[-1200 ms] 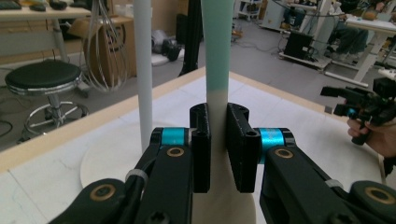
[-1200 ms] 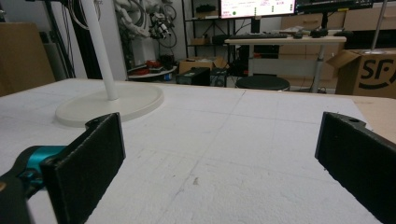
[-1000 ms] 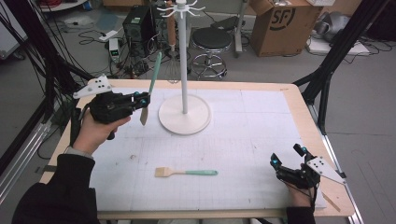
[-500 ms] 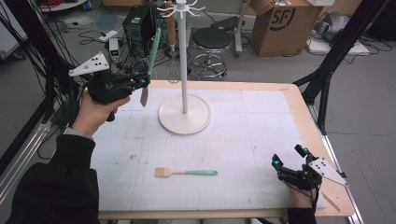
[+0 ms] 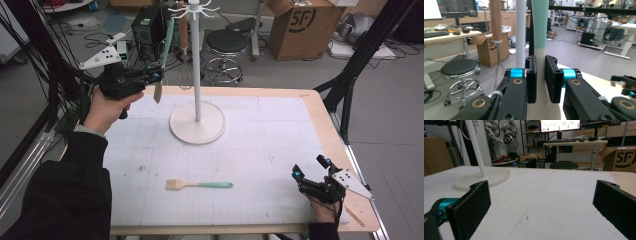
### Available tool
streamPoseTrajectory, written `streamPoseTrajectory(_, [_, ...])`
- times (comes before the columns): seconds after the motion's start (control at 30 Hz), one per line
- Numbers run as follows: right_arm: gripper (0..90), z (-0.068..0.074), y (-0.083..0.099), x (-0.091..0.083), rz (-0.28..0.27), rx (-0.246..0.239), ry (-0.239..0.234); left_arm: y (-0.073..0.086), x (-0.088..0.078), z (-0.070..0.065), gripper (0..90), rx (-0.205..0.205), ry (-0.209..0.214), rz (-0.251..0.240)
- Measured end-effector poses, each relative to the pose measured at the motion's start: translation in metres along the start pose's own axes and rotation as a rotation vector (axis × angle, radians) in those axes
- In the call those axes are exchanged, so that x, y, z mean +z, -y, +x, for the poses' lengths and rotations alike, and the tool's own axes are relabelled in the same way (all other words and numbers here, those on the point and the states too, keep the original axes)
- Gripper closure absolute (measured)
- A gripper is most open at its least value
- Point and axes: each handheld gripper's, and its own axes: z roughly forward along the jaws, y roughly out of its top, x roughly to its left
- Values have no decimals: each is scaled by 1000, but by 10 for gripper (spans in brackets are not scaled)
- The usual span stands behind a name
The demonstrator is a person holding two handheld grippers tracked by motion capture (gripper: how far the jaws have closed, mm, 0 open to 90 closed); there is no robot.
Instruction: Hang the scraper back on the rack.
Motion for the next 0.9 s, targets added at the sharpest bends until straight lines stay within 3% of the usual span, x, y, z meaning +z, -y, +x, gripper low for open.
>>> streamPoseTrajectory(0.33, [5, -4, 0, -1, -2, 4, 8, -9, 6, 6, 805, 12, -10, 4])
streamPoseTrajectory(0.9, [5, -8, 1, -2, -9, 10, 18, -6, 7, 20, 805, 0, 38, 12])
